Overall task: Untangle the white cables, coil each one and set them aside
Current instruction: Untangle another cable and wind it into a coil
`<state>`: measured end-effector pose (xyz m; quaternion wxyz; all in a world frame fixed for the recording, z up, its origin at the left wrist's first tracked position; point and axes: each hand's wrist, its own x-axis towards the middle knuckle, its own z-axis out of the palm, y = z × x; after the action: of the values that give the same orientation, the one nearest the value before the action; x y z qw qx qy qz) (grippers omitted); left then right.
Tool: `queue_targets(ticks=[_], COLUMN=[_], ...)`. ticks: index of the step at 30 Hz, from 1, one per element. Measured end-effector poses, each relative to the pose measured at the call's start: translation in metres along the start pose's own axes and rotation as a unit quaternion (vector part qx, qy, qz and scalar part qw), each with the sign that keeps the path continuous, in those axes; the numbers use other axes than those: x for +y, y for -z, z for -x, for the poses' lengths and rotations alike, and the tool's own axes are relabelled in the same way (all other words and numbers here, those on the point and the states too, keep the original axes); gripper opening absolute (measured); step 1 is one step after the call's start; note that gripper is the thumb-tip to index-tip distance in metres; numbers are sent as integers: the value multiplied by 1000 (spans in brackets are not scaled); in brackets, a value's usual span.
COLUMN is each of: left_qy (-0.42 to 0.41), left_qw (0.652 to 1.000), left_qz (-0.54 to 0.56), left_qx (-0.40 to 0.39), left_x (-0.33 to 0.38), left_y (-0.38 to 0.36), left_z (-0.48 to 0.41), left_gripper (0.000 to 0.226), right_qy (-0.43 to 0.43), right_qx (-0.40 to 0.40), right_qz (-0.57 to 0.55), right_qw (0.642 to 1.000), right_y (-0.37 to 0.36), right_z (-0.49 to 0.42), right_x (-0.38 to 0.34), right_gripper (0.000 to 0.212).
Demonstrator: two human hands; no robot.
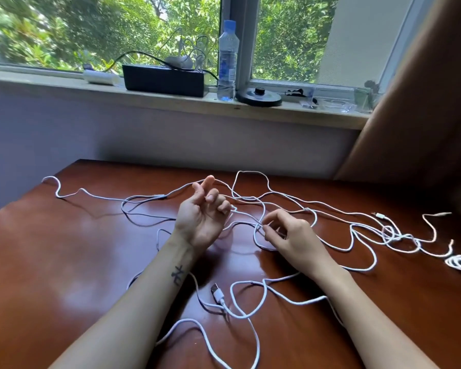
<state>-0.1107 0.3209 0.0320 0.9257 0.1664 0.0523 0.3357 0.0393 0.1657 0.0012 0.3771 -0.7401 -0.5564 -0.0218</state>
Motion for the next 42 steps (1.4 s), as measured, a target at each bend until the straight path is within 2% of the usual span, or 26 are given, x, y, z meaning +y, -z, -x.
queue_targets(ticks=[4,10,14,17,20,23,28,33,35,39,42], left_qy=[-12,1,0,-14,-40,-75,-112,-129,-126,-103,-104], left_qw=[1000,1000,999,991,959,928,861,808,793,739,674], left_qz=[-4,1,-45,-135,-278,-365,-496,-572,-592,-661,-719], left_qx=[3,-18,-15,9,28,5,-29,-60,-72,-85,-133], left_x=[6,3,-3,-6,-11,-14,-17,-24,-24,-25,-23], left_y=[5,5,1,1,3,5,5,8,13,20,21], left_z=[6,16,16,15,13,13,17,20,17,18,22], left_gripper=[42,61,44,40,40,38,39,39,39,45,44], right_qy=[19,80,94,94,101,107,130,111,118,167,189], right_qx=[-17,-52,-58,-44,-31,-2,141,211,201,123,105], right_qz=[28,-60,-91,-99,-74,-40,113,174,161,62,39], right_qw=[999,994,990,990,992,993,975,956,959,976,976], right_y=[-2,-9,-10,-7,-3,-1,9,14,13,12,11], right_z=[4,9,13,14,16,17,16,16,16,13,12], right_x=[-5,-14,-18,-21,-20,-19,-19,-18,-17,-15,-14], right_gripper=[9,21,14,9,15,23,18,41,41,17,15])
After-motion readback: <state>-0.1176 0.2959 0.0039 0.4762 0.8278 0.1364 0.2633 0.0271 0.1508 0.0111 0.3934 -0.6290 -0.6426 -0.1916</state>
